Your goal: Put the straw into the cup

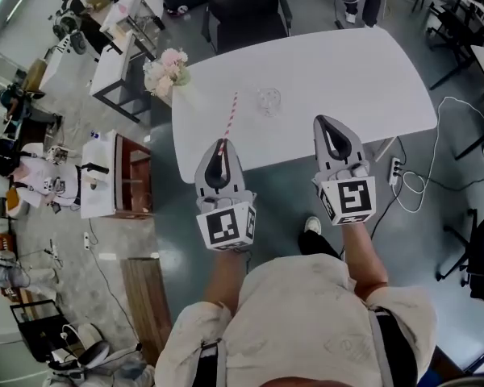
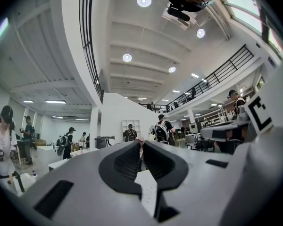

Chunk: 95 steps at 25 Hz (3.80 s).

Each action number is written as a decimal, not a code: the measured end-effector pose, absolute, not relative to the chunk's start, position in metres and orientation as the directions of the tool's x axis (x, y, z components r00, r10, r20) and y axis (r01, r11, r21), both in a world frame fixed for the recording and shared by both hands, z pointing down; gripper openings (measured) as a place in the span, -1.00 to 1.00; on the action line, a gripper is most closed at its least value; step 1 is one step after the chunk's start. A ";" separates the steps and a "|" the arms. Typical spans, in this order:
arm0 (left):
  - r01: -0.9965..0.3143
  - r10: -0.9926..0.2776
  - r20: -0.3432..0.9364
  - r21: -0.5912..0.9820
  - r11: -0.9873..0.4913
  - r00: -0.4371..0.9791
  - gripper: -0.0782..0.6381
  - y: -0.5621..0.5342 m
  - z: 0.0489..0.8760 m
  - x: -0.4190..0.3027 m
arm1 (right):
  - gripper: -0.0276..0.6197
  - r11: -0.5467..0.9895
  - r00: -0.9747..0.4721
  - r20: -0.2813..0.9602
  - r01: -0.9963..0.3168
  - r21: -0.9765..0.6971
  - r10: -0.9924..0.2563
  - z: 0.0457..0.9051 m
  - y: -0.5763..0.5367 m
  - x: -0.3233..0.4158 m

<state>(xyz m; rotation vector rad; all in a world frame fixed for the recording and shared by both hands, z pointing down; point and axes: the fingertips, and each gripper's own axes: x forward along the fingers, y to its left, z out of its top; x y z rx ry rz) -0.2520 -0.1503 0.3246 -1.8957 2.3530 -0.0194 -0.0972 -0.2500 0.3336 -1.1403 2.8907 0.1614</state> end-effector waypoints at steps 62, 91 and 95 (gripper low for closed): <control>-0.970 -0.934 0.356 0.229 0.080 0.007 -0.71 -0.386 0.594 -0.335 | -0.91 0.708 -0.651 0.314 -0.698 0.110 -0.691 0.511 -0.459 -0.218; -0.975 -0.918 0.396 0.204 0.087 0.001 -0.42 -0.373 0.616 -0.330 | -0.91 0.729 -0.671 0.324 -0.678 0.097 -0.667 0.516 -0.453 -0.222; -0.978 -0.915 0.402 0.178 0.107 -0.027 -0.41 -0.362 0.611 -0.325 | -0.91 0.733 -0.683 0.302 -0.674 0.091 -0.665 0.509 -0.447 -0.211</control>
